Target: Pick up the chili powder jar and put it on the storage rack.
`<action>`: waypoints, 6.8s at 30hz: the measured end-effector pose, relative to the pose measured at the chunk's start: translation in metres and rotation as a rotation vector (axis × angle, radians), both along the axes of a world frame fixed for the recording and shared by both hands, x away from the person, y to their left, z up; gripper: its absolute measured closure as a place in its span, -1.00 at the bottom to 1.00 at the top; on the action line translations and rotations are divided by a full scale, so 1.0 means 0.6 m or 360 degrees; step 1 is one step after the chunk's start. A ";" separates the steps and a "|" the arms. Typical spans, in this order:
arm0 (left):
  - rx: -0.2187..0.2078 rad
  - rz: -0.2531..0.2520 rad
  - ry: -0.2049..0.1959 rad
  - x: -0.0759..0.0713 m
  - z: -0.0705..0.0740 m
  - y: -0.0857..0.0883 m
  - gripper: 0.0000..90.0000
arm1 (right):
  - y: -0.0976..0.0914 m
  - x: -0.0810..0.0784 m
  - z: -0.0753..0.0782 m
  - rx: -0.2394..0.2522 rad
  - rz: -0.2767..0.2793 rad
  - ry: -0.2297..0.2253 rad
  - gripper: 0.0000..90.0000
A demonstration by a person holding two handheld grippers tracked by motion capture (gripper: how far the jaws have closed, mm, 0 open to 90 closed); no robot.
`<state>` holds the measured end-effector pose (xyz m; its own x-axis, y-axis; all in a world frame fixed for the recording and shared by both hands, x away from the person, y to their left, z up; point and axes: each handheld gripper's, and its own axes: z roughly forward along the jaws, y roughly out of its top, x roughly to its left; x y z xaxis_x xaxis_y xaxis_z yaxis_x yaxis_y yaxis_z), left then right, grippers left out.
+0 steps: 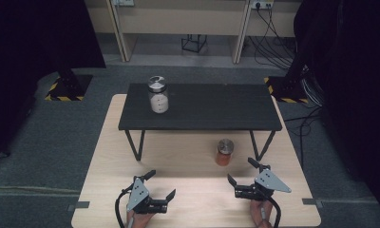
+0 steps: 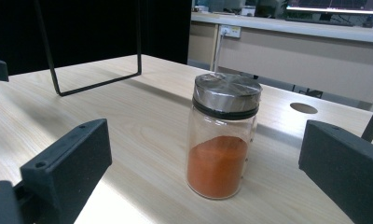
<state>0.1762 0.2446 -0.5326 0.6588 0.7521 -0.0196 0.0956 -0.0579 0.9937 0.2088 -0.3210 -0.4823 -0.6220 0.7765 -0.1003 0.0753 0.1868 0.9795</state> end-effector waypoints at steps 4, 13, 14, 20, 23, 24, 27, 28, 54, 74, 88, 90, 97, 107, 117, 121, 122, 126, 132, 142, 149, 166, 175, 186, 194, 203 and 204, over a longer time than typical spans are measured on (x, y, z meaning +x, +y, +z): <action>-0.0002 -0.0006 0.0002 0.001 0.000 0.001 -0.98 | 0.001 0.000 0.001 -0.0002 0.0003 -0.0002 -0.95; 0.0000 -0.0011 0.0006 0.002 0.001 0.001 -0.98 | 0.003 0.001 0.002 -0.0017 0.0015 -0.0002 -0.95; 0.0000 -0.0011 0.0006 0.002 0.001 0.001 -0.98 | 0.003 0.001 0.002 -0.0017 0.0016 -0.0002 -0.95; -0.0001 -0.0013 0.0005 0.002 0.001 0.001 -0.98 | 0.004 0.001 0.002 -0.0020 0.0014 0.0001 -0.95; -0.0001 -0.0014 0.0007 0.003 0.001 0.002 -0.98 | 0.004 0.001 0.002 -0.0020 0.0013 0.0003 -0.95; 0.0000 -0.0014 0.0008 0.003 0.001 0.002 -0.98 | 0.004 0.001 0.002 -0.0020 0.0014 0.0005 -0.95; 0.0001 -0.0015 0.0008 0.003 0.001 0.002 -0.98 | 0.005 0.002 0.003 -0.0022 0.0008 0.0013 -0.95; 0.0002 -0.0015 0.0009 0.003 0.001 0.002 -0.98 | 0.005 0.002 0.003 -0.0023 0.0006 0.0014 -0.95; -0.0018 -0.0013 0.0026 0.004 0.001 0.003 -0.98 | 0.004 0.011 0.004 0.0006 -0.0012 0.0097 -0.95; -0.0002 -0.0022 0.0015 0.004 0.002 0.002 -0.98 | 0.007 0.009 0.005 -0.0017 -0.0012 0.0080 -0.95; 0.0001 -0.0022 0.0011 0.004 0.001 0.001 -0.98 | 0.006 0.012 0.003 -0.0004 0.0012 0.0086 -0.95; 0.0001 -0.0023 0.0012 0.004 0.001 0.001 -0.98 | 0.005 0.015 0.002 0.0017 0.0016 0.0106 -0.95; 0.0000 -0.0026 0.0013 0.004 0.002 0.002 -0.98 | 0.022 0.022 0.002 0.0047 -0.0068 0.0146 -0.95; 0.0002 -0.0034 0.0013 0.005 0.002 0.002 -0.98 | 0.045 0.044 0.005 0.0088 -0.0145 0.0133 -0.95; -0.0002 -0.0031 0.0013 0.005 0.001 0.002 -0.98 | 0.063 0.080 0.014 0.0048 -0.0147 0.0175 -0.91; -0.0001 -0.0033 0.0012 0.005 0.001 0.002 -0.97 | 0.069 0.095 0.016 0.0042 -0.0138 0.0199 -0.84; -0.0001 -0.0033 0.0013 0.005 0.001 0.002 -0.97 | 0.069 0.099 0.016 0.0051 -0.0135 0.0205 -0.81; -0.0003 -0.0035 0.0013 0.005 0.001 0.002 -0.97 | 0.072 0.112 0.017 0.0074 -0.0159 0.0239 -0.69; 0.0000 -0.0037 0.0013 0.005 0.002 0.002 -0.97 | 0.079 0.125 0.021 0.0028 -0.0136 0.0272 -0.59; 0.0001 -0.0038 0.0013 0.006 0.002 0.002 -0.97 | 0.091 0.135 0.024 -0.0034 -0.0152 0.0304 -0.34; 0.0004 -0.0039 0.0012 0.005 0.002 0.002 -0.97 | 0.096 0.131 0.026 -0.0048 -0.0170 0.0298 -0.32; 0.0003 -0.0041 0.0014 0.006 0.002 0.002 -0.97 | 0.078 0.086 0.044 -0.0045 -0.0127 0.0243 -0.32; 0.0006 -0.0041 0.0012 0.006 0.002 0.002 -0.97 | 0.062 0.056 0.088 -0.0049 -0.0048 0.0221 -0.32; 0.0007 -0.0042 0.0012 0.006 0.002 0.002 -0.97 | 0.055 0.039 0.148 -0.0019 0.0041 0.0212 -0.32; 0.0006 -0.0042 0.0013 0.006 0.002 0.002 -0.97 | 0.052 0.029 0.197 0.0023 0.0111 0.0181 -0.32; 0.0007 -0.0042 0.0015 0.006 0.003 0.002 -0.97 | 0.054 0.025 0.252 0.0006 0.0144 0.0170 -0.32; 0.0006 -0.0042 0.0015 0.006 0.003 0.002 -0.97 | 0.054 0.025 0.257 0.0013 0.0148 0.0164 -0.32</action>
<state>0.1801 0.2460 -0.5309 0.6784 0.7344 -0.0231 0.1036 -0.0645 0.9925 0.2235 -0.2887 -0.3281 -0.6979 0.7157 -0.0261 0.1582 0.1896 0.9690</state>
